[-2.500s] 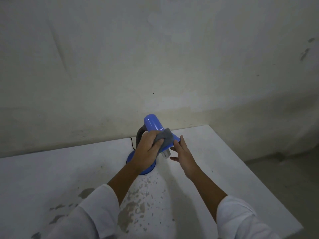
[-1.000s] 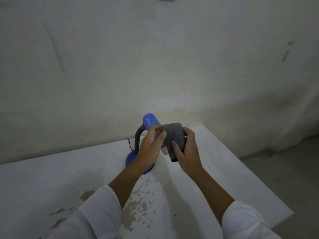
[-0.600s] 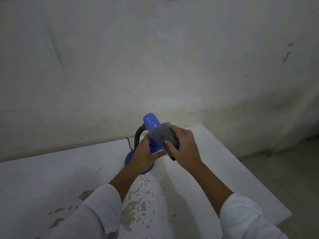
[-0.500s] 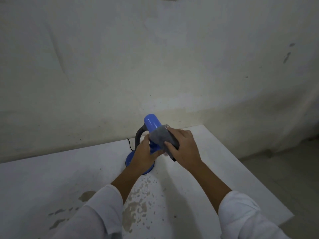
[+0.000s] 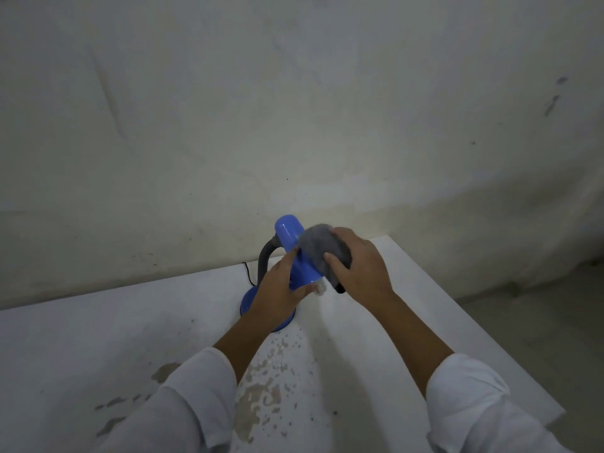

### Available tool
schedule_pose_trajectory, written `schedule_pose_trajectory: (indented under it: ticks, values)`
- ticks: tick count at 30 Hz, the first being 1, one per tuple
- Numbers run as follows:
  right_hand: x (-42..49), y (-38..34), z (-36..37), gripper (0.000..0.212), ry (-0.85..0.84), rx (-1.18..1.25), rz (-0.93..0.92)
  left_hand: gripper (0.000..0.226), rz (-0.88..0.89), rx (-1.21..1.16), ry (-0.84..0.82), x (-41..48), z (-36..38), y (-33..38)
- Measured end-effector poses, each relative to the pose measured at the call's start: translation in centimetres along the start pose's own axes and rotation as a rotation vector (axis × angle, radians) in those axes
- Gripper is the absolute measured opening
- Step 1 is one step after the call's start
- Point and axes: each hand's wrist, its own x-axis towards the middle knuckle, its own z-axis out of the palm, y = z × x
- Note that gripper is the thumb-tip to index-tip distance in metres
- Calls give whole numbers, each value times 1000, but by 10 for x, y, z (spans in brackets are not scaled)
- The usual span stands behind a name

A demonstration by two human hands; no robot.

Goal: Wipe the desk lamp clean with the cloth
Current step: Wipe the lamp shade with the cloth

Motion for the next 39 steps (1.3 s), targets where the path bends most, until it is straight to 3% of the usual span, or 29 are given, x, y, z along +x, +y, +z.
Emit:
schedule_pose_trajectory:
  ticks: [3, 8, 11, 14, 16, 21, 24, 27, 29, 32, 36, 39]
  values:
    - [3, 14, 7, 44, 1, -65, 38, 82, -21, 52, -14, 1, 3, -3]
    - [18, 31, -4, 42, -18, -165, 335, 87, -9, 90, -9, 1, 2, -10]
    - [26, 15, -8, 46, 35, -53, 117, 89, 46, 103, 2, 2, 0, -12]
    - [32, 3, 2, 46, -120, -45, -157, 81, 66, 98, 19, 5, 0, -13]
    - [34, 5, 9, 40, -218, -96, -242, 73, 66, 112, 20, 6, 1, -14]
    - [50, 35, 11, 36, -280, -142, -178, 82, 40, 169, -2, 6, 5, -12]
    - [63, 55, 4, 38, -434, -297, -25, 81, 32, 202, 17, 5, 3, -8]
    - [68, 60, -1, 42, -351, -187, 71, 83, 0, 166, 27, 3, 1, -8]
    - [68, 51, -1, 43, -270, 22, 3, 85, -22, 161, 20, 3, 2, -8]
    - [65, 29, 1, 38, -315, 162, -213, 83, -36, 212, 31, 4, 2, -7]
    - [63, 30, 7, 45, -373, -6, -350, 80, -47, 194, 36, 4, 5, -7]
    - [74, 34, 5, 30, -333, -149, -319, 83, -73, 189, 43, 5, 7, -3]
